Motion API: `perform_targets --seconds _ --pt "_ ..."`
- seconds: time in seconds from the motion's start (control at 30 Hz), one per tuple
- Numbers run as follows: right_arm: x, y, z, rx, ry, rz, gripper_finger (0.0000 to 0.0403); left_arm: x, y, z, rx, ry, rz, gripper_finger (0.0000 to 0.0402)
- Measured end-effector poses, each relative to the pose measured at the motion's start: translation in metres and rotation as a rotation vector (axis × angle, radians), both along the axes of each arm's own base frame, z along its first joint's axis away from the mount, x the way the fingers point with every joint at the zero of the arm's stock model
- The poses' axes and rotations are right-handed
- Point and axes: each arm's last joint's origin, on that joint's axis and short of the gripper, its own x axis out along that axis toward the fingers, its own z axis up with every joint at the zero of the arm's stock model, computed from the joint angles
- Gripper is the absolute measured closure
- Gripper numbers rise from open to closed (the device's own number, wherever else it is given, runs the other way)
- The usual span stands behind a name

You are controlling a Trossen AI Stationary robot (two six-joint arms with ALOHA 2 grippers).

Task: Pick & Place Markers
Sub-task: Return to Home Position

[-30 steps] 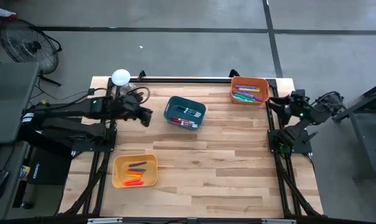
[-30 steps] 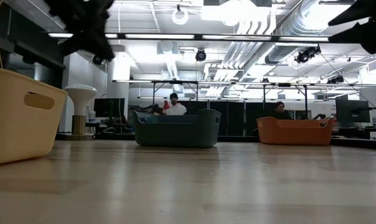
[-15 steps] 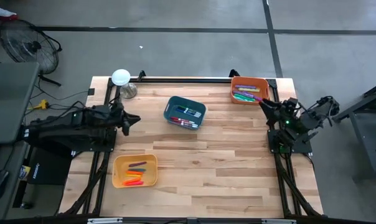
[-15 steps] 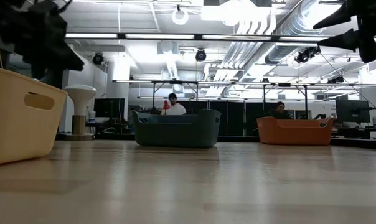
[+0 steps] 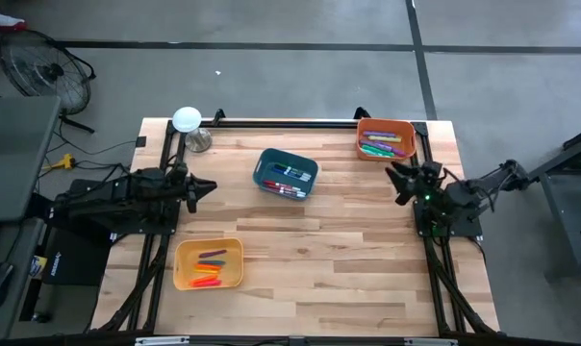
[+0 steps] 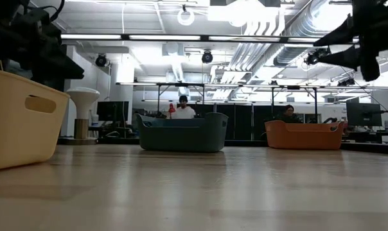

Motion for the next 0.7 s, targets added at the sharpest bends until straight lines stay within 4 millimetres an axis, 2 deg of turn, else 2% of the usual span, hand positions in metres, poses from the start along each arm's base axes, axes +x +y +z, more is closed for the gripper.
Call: perform_targets --seconds 0.17,0.33,0.7 --pt "0.009 0.0 -0.02 -0.04 0.013 0.044 0.0192 0.0 0.001 0.001 0.004 -0.014 0.041 0.034" --pt "0.015 -0.001 -0.035 -0.035 0.045 0.164 0.0192 0.0 0.002 0.0 0.007 -0.004 0.056 0.034" --pt "0.019 -0.011 -0.043 -0.075 0.164 0.355 0.0192 0.0 0.001 -0.001 0.009 0.005 0.05 0.034"
